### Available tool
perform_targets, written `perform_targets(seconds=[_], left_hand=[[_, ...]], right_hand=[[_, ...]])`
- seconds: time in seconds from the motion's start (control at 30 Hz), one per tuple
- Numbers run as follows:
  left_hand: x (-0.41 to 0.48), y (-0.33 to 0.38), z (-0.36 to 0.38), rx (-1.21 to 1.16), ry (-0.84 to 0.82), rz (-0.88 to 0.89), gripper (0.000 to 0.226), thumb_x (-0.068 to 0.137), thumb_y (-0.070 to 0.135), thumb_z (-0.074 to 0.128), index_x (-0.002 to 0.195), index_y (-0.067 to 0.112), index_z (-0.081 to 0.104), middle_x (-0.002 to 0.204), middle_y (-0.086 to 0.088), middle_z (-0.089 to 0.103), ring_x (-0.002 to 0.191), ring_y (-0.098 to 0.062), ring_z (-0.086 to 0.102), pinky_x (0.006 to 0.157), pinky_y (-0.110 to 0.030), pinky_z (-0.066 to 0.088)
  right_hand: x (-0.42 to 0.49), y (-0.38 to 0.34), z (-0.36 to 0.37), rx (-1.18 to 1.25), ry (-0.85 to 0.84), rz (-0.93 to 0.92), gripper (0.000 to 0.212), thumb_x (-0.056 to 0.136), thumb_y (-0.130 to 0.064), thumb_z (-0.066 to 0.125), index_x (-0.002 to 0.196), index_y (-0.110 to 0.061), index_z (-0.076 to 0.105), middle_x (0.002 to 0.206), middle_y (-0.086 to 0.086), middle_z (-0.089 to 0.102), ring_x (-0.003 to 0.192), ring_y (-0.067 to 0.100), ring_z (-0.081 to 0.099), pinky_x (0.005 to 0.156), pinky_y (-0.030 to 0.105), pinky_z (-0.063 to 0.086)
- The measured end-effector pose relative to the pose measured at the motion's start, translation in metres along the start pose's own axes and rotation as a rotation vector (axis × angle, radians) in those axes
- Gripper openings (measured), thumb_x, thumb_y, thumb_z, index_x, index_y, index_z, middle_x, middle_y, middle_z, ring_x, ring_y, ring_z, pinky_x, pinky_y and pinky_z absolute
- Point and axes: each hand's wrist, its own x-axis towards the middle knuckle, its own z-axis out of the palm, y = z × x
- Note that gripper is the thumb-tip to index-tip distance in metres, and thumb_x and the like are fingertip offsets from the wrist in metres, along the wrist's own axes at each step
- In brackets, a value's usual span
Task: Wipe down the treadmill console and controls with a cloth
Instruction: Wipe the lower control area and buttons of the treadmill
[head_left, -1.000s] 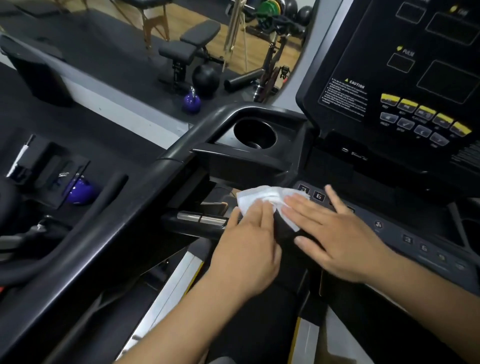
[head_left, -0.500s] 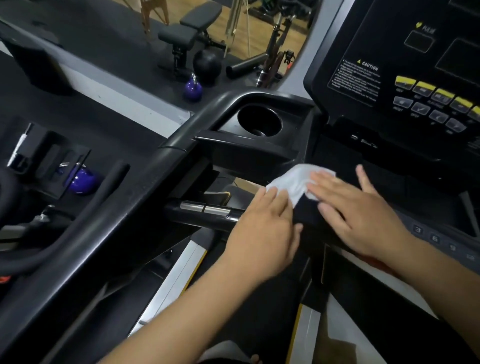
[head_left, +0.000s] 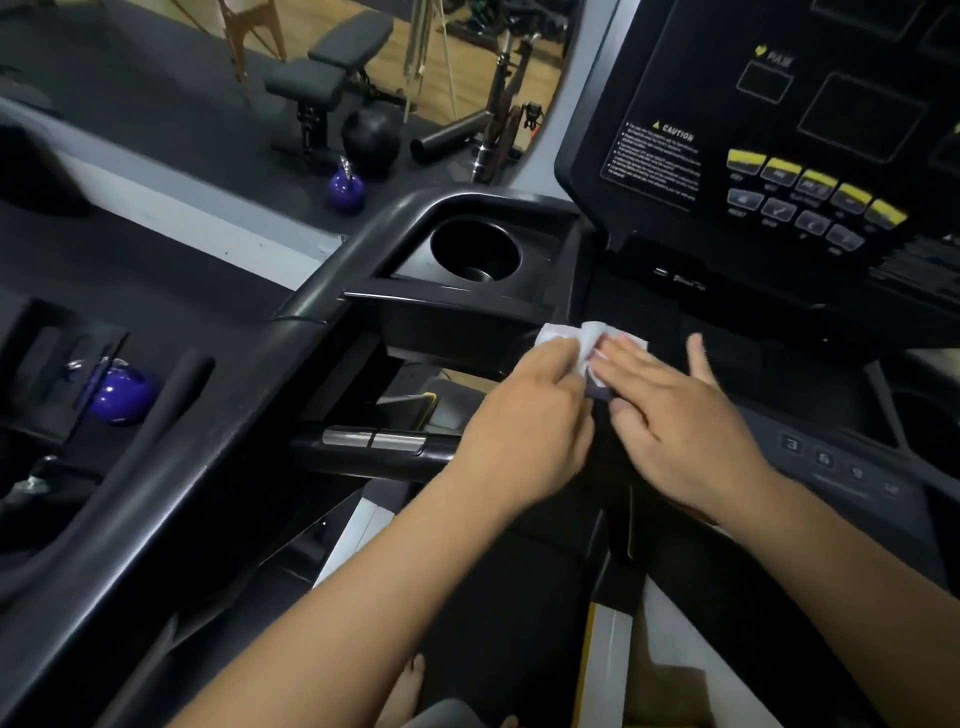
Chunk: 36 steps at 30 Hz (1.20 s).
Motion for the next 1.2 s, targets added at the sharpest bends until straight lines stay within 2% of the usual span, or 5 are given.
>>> perform_targets(seconds=[0.13, 0.27, 0.43, 0.7, 1.2], left_hand=[[-0.01, -0.001, -0.001, -0.018, -0.069, 0.084, 0.041, 0.086, 0.019, 0.04, 0.114, 0.004, 0.064, 0.129, -0.008, 0.057, 0.134, -0.024, 0.046, 0.097, -0.027, 0.05], [-0.02, 0.005, 0.004, 0.008, -0.01, 0.016, 0.015, 0.089, 0.014, 0.048, 0.087, 0.006, 0.06, 0.111, -0.011, 0.062, 0.122, -0.024, 0.056, 0.075, -0.039, 0.059], [0.021, 0.001, 0.008, 0.006, -0.045, -0.083, 0.019, 0.094, 0.008, 0.05, 0.111, 0.001, 0.055, 0.133, -0.023, 0.053, 0.117, -0.041, 0.055, 0.079, -0.037, 0.045], [-0.007, -0.001, -0.032, -0.159, -0.069, -0.237, 0.022, 0.097, 0.034, 0.036, 0.081, 0.025, 0.047, 0.063, 0.005, 0.05, 0.067, -0.023, 0.058, 0.063, -0.036, 0.04], [-0.028, 0.007, -0.048, -0.044, -0.305, -0.431, 0.044, 0.094, 0.055, 0.023, 0.098, 0.021, 0.05, 0.102, -0.006, 0.067, 0.097, -0.031, 0.062, 0.074, -0.037, 0.041]], right_hand=[[-0.027, -0.02, 0.009, 0.035, -0.062, -0.109, 0.061, 0.087, -0.022, 0.029, 0.148, -0.024, 0.036, 0.157, -0.011, 0.026, 0.147, 0.0, 0.011, 0.121, 0.05, -0.007], [-0.054, 0.012, 0.006, 0.018, -0.052, -0.121, 0.067, 0.082, -0.02, 0.029, 0.149, -0.025, 0.037, 0.156, -0.014, 0.025, 0.146, -0.006, 0.008, 0.119, 0.05, -0.006], [-0.01, 0.001, -0.001, 0.023, -0.024, 0.072, 0.064, 0.088, -0.026, 0.028, 0.153, -0.025, 0.026, 0.161, -0.011, 0.017, 0.144, -0.007, 0.0, 0.12, 0.048, -0.013], [-0.052, -0.025, 0.012, 0.052, -0.065, -0.055, 0.064, 0.087, -0.027, 0.032, 0.151, -0.027, 0.032, 0.159, -0.013, 0.019, 0.147, -0.004, 0.003, 0.12, 0.057, 0.0], [-0.05, -0.046, 0.019, 0.029, -0.076, -0.112, 0.06, 0.091, -0.033, 0.037, 0.15, -0.024, 0.032, 0.16, -0.01, 0.021, 0.148, 0.0, 0.004, 0.119, 0.059, 0.002]])
